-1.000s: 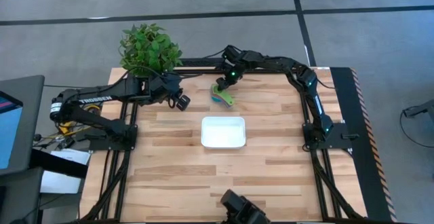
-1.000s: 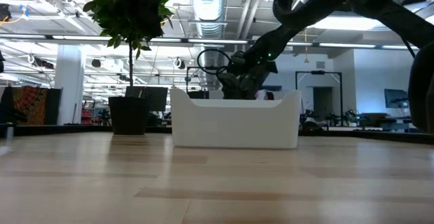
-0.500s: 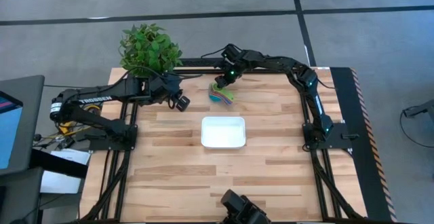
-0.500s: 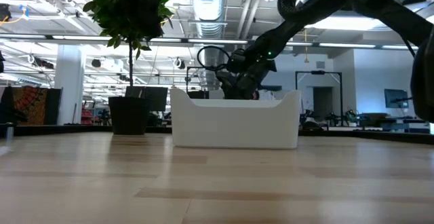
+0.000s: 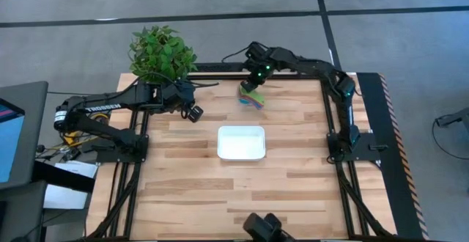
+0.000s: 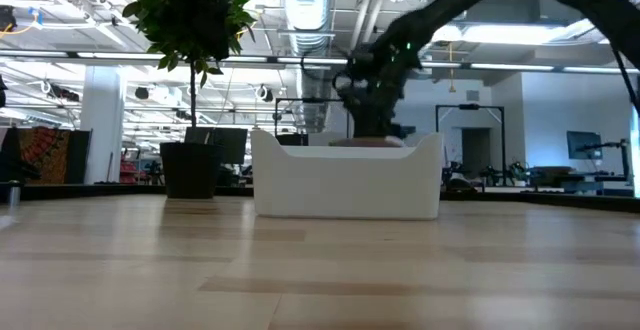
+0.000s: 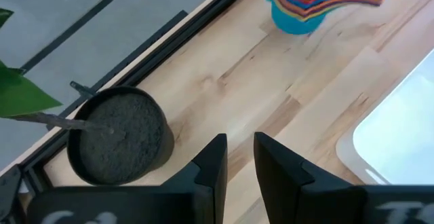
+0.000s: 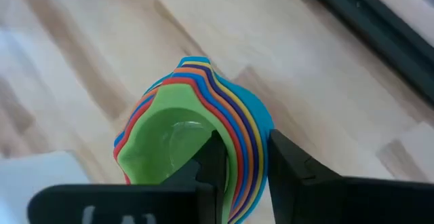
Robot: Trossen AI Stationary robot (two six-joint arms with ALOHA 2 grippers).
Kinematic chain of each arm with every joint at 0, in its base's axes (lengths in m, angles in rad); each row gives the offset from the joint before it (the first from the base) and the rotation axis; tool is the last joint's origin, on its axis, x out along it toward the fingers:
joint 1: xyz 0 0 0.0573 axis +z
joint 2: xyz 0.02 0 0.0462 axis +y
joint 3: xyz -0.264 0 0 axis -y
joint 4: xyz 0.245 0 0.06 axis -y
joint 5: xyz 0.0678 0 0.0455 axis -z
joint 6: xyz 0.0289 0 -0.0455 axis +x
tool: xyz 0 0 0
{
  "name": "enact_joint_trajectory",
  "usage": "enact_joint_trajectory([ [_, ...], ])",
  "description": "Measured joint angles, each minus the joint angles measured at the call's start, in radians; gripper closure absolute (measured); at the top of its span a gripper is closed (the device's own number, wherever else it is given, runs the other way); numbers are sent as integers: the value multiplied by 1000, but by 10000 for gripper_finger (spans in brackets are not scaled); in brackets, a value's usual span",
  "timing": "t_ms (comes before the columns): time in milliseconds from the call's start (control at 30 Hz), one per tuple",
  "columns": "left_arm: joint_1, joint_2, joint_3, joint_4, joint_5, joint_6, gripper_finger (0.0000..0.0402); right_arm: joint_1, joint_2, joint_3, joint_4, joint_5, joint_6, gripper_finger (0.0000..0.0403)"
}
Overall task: Nest measuring cups in basket
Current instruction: Put the stacked measuring cups on top of the white bin
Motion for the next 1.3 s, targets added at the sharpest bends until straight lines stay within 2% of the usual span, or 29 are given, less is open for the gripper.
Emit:
enact_joint_trajectory([
  [167,0,0,0,0,17,12,339,49,-96,0,-35,5,11,316],
  [300,-1,-12,0,0,67,-2,339,106,-179,3,-80,69,35,316],
  [400,-17,-54,0,30,97,-38,339,179,-221,2,-113,116,61,316],
  [533,-58,-143,0,61,71,-34,339,309,-250,3,-92,123,94,316],
  [767,-144,-262,2,48,0,-35,339,492,-159,2,-97,192,138,316],
  [933,-223,-284,1,30,-30,-37,339,567,-73,1,-111,203,131,317],
  [1300,-366,-269,0,-15,-113,-108,339,578,13,2,-55,254,64,316],
])
